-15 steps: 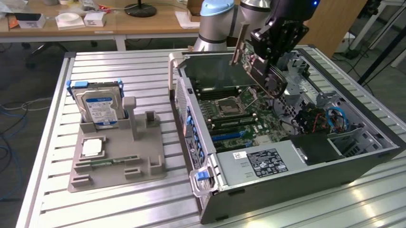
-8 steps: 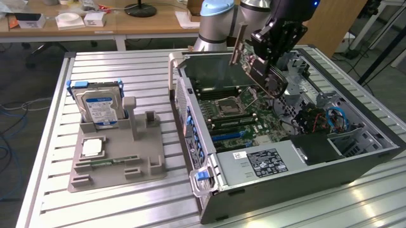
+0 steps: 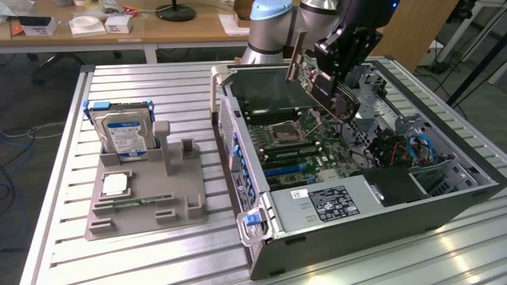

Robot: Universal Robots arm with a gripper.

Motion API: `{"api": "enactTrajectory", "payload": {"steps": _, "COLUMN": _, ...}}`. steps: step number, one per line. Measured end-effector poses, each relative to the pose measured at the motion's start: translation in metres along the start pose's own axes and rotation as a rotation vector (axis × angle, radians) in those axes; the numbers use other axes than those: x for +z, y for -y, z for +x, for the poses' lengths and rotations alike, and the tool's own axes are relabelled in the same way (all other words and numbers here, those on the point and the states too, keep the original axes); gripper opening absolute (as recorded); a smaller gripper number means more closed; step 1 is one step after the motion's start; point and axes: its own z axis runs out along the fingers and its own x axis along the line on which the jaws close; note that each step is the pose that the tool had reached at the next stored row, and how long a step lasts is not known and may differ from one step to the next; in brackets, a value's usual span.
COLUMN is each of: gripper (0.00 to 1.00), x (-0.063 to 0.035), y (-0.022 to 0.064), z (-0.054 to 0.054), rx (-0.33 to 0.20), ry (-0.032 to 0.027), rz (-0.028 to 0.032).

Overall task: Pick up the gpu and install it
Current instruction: 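Insert the gpu into the slot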

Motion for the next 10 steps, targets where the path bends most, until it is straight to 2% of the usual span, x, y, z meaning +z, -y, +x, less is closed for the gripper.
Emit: {"api": "enactTrajectory", "payload": {"steps": 10, "gripper": 0.26, "x": 0.0015, "y": 0.0001, "z": 0.0000, "rx": -0.047, "ry": -0.0020, "rz": -0.0009}}
